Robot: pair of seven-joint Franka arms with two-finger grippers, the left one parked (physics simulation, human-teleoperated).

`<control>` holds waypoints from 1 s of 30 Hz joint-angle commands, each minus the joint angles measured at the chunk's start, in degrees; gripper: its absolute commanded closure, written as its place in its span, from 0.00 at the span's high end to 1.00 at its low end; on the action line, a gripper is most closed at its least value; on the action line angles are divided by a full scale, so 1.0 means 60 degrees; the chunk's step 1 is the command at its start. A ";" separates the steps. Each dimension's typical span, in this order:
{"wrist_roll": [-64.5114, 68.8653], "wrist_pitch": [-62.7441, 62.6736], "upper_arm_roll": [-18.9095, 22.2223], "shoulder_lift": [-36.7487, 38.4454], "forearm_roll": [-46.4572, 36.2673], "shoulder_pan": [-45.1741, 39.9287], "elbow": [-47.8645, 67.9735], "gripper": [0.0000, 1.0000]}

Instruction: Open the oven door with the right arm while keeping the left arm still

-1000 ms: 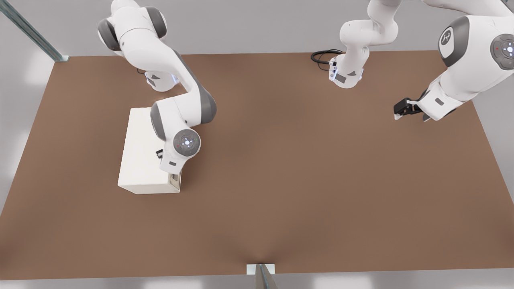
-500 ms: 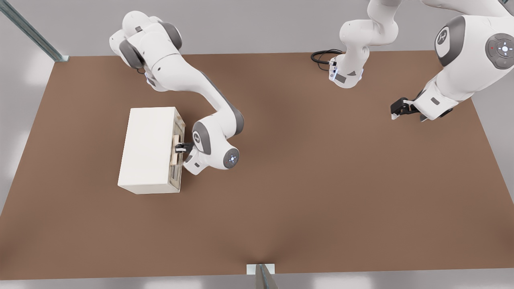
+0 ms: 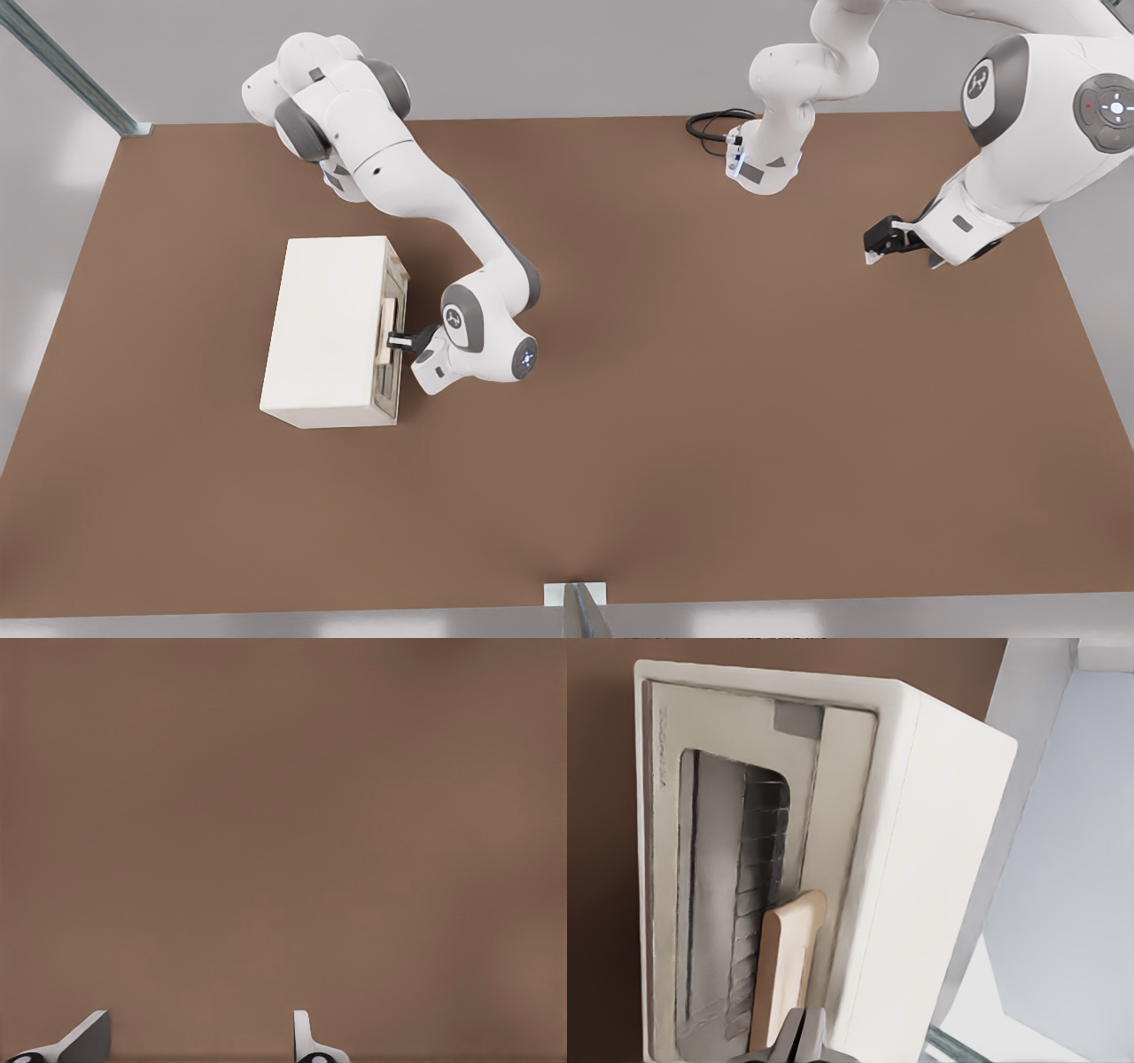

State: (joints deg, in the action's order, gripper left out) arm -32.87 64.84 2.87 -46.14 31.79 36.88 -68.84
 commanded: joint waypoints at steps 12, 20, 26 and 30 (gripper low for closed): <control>-0.0923 0.0049 -0.0025 -0.0045 0.0019 -0.0009 -0.0347 0.21; -0.0982 0.0604 -0.0142 0.0014 -0.0142 0.0093 0.0385 0.21; 0.1008 0.2041 0.0019 0.3045 -0.5167 -0.2250 -0.0215 0.21; 0.4363 0.2041 0.0210 0.5595 -0.6295 -0.4432 -0.1929 1.00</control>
State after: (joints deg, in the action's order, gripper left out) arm -31.41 74.47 4.04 -14.79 0.81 11.44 -78.87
